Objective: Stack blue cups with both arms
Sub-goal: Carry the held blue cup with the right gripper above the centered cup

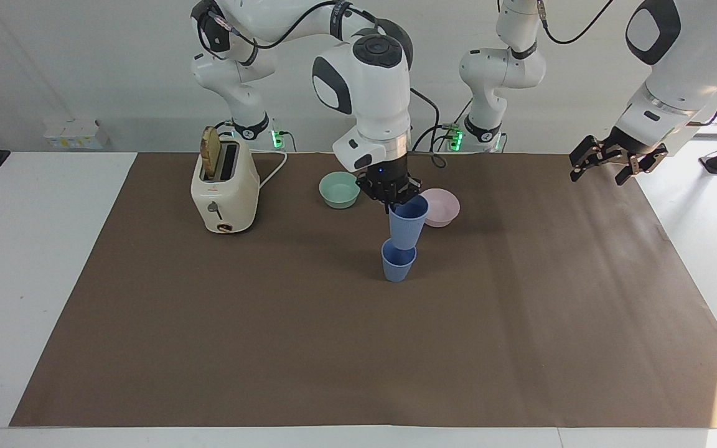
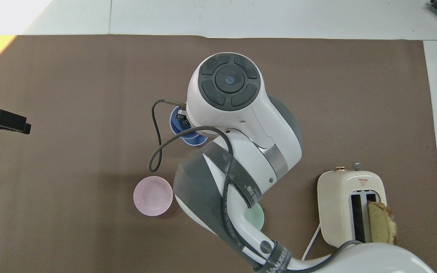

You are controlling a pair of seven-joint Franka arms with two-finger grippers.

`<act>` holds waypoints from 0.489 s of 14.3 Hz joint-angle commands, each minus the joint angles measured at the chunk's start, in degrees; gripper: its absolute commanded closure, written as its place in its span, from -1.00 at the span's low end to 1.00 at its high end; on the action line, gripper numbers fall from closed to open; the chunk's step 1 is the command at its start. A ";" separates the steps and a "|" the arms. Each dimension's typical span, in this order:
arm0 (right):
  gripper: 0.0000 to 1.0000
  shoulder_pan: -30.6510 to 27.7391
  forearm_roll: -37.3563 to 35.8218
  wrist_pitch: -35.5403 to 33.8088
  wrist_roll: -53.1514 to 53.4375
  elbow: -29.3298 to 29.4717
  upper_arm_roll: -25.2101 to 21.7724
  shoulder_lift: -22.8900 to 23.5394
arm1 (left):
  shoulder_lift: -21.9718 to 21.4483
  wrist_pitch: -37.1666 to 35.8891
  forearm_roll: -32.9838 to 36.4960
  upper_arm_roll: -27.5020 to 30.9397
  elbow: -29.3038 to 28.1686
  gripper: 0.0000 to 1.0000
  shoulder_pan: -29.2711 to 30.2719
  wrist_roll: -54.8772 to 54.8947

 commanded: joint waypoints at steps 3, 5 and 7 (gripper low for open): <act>1.00 -0.26 -1.37 5.41 1.30 -4.15 0.39 0.66 | -0.83 -0.59 0.73 -0.70 -0.45 -1.00 0.80 0.32; 1.00 -0.26 -1.63 5.68 1.30 -4.77 0.30 1.36 | -0.83 -0.59 0.82 -0.70 -0.54 -1.00 0.80 0.23; 1.00 -0.53 -1.81 5.77 1.38 -5.56 0.21 1.37 | -0.83 -0.50 0.82 -0.70 -0.54 -1.00 0.80 0.23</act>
